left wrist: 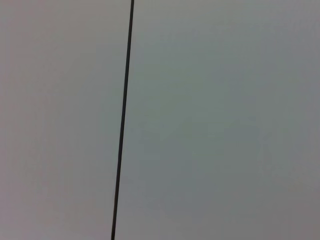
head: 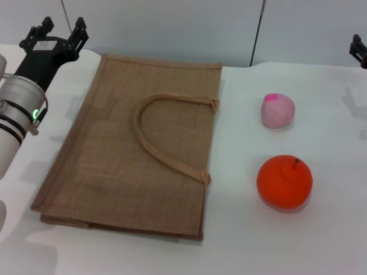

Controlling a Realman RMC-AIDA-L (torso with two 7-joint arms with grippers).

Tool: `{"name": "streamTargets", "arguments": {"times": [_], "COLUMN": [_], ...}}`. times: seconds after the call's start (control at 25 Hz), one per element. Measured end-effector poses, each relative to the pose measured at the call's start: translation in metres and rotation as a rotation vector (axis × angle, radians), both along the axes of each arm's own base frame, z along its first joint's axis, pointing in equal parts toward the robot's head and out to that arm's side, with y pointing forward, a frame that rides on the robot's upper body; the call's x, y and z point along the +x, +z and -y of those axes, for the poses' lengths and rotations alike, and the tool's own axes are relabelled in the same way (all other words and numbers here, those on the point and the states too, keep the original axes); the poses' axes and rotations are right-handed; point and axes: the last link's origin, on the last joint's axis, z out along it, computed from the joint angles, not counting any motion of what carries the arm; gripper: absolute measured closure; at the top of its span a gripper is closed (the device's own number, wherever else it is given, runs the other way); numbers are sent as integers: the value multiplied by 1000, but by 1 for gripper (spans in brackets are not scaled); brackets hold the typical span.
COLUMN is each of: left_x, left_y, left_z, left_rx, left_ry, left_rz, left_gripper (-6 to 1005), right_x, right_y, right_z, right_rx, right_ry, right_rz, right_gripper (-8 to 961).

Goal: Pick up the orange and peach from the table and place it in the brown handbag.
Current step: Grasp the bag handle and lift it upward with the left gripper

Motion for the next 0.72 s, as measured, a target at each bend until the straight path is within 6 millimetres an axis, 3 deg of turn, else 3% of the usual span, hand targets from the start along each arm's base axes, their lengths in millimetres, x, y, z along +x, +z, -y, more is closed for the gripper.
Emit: {"name": "streamTargets", "arguments": {"times": [0.72], "left_x": [-1], "left_y": [-1], "left_z": [-1], "left_rx": [-7], "left_ry": [11], "left_rz": [7], "left_gripper": [248], "right_x": [-1], "right_y": [0], "right_z": [0], "right_rx": [0], "right_ry": [1], "right_rz": [0], "right_gripper": [122]}}
